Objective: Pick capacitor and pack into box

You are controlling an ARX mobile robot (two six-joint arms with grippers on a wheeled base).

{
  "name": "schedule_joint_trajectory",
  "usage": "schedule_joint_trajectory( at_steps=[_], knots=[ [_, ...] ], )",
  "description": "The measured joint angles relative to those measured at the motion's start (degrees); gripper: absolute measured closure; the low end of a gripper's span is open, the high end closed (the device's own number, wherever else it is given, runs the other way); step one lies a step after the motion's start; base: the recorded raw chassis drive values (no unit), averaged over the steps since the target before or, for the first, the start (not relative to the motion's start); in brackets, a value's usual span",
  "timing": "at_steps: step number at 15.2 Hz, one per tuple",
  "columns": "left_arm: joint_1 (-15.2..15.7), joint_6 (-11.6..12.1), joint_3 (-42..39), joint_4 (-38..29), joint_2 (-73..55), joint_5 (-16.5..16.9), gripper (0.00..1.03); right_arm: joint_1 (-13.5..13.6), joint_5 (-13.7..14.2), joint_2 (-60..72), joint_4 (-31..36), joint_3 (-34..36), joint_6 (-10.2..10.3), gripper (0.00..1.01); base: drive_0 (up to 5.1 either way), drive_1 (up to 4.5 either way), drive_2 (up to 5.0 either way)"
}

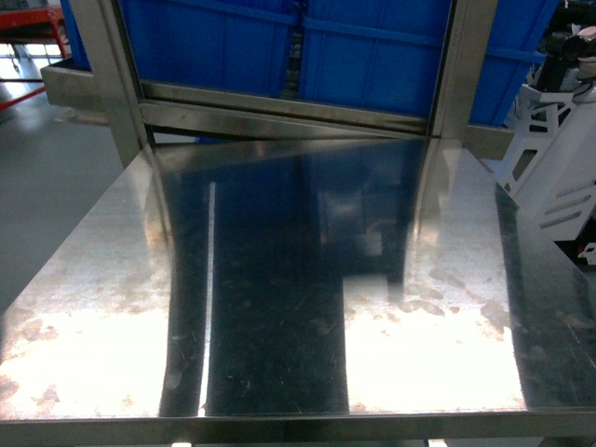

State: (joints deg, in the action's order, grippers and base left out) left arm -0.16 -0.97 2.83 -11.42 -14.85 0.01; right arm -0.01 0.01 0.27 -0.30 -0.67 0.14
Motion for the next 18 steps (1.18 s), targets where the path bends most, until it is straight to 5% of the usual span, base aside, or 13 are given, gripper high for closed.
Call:
schedule_joint_trajectory(
  at_steps=[5, 6, 7, 18],
  knots=[
    [0.1, 0.0, -2.1, 1.7, 5.0, 0.0, 0.60, 0.0, 0.0, 0.0, 0.0, 0.0, 0.0, 0.03, 0.0, 0.00, 0.0],
    [0.1, 0.0, -2.1, 10.4, 10.6, 0.0, 0.60, 0.0, 0.0, 0.0, 0.0, 0.0, 0.0, 0.03, 0.0, 0.00, 0.0],
    [0.1, 0.0, -2.1, 11.1, 14.3, 0.0, 0.60, 0.0, 0.0, 0.0, 0.0, 0.0, 0.0, 0.03, 0.0, 0.00, 0.0],
    [0.1, 0.0, -2.1, 11.8, 14.3, 0.0, 0.60, 0.0, 0.0, 0.0, 0.0, 0.0, 0.0, 0.03, 0.0, 0.00, 0.0]
  ],
)
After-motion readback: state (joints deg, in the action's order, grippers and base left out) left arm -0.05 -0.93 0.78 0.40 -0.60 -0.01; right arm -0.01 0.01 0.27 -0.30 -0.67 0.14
